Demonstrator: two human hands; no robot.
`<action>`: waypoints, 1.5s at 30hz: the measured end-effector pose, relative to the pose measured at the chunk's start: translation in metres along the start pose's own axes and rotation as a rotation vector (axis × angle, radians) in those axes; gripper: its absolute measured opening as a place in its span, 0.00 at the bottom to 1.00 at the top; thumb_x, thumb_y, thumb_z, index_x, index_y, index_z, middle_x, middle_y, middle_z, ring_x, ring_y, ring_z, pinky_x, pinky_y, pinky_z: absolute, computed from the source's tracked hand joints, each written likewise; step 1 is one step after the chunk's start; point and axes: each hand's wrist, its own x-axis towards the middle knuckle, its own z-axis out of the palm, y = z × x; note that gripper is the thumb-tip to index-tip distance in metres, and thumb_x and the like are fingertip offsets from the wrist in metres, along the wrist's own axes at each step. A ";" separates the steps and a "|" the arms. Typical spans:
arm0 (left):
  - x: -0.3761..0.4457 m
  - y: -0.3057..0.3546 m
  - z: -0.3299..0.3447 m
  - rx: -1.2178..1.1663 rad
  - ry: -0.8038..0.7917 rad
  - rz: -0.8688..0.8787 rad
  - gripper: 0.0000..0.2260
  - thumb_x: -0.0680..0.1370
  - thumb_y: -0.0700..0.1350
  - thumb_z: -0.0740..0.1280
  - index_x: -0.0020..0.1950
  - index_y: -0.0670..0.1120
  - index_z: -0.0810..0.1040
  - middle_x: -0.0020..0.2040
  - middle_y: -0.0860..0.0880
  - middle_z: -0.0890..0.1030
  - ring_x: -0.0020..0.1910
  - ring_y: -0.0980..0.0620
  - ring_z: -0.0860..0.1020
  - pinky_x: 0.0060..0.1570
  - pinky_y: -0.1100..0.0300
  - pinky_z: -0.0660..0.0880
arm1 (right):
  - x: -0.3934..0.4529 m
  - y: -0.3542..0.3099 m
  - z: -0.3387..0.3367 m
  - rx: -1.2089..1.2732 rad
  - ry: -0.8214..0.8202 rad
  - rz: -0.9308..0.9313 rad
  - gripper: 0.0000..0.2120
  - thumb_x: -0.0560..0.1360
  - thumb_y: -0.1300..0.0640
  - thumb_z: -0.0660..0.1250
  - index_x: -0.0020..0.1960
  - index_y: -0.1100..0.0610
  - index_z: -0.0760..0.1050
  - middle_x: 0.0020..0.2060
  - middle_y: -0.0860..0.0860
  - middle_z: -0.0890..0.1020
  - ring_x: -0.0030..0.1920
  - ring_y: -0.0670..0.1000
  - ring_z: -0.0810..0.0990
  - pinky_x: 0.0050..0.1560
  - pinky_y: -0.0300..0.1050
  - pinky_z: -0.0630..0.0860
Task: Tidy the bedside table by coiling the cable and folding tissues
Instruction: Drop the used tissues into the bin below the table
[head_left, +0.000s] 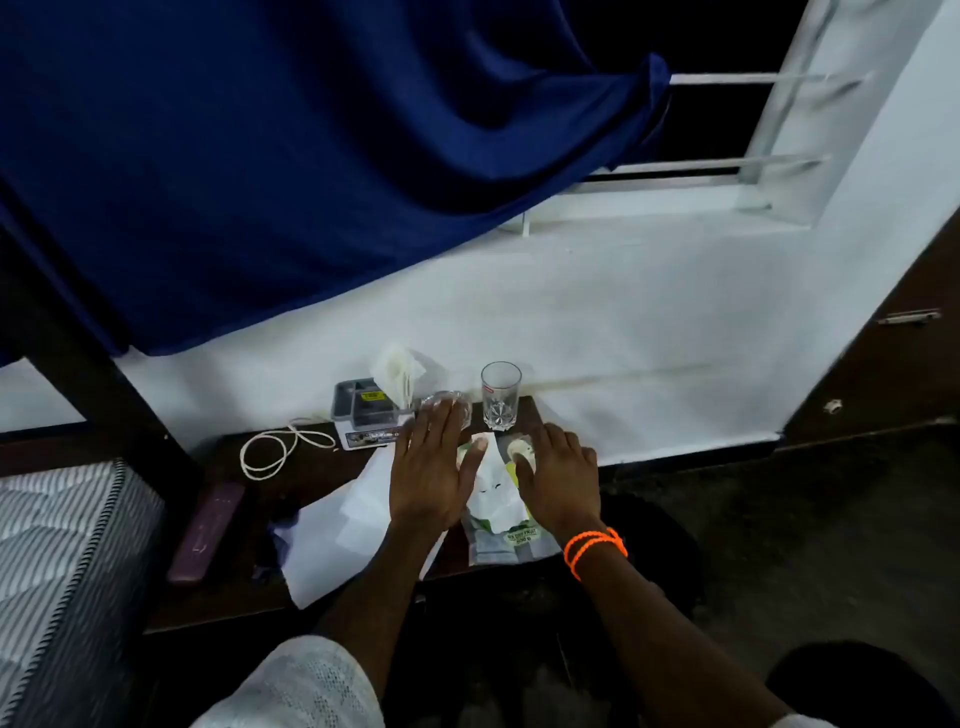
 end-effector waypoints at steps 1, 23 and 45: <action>0.000 0.000 0.005 0.047 -0.056 -0.033 0.25 0.84 0.62 0.54 0.74 0.49 0.74 0.73 0.48 0.75 0.73 0.44 0.71 0.70 0.49 0.67 | 0.001 0.002 0.006 0.023 -0.066 0.055 0.24 0.78 0.44 0.60 0.72 0.52 0.68 0.66 0.51 0.76 0.65 0.57 0.74 0.61 0.55 0.71; -0.001 0.016 0.064 0.181 -0.483 -0.556 0.18 0.79 0.56 0.59 0.57 0.47 0.82 0.57 0.46 0.83 0.60 0.45 0.77 0.56 0.52 0.70 | 0.010 0.047 0.046 0.429 -0.324 0.580 0.13 0.74 0.54 0.67 0.53 0.62 0.78 0.55 0.61 0.83 0.57 0.64 0.82 0.57 0.52 0.80; 0.022 0.079 0.056 -0.587 -0.368 -0.550 0.14 0.70 0.47 0.75 0.54 0.51 0.80 0.53 0.50 0.85 0.54 0.47 0.82 0.48 0.59 0.73 | 0.004 0.095 0.001 0.663 -0.117 0.589 0.08 0.71 0.68 0.71 0.46 0.60 0.87 0.43 0.58 0.88 0.50 0.54 0.86 0.41 0.29 0.69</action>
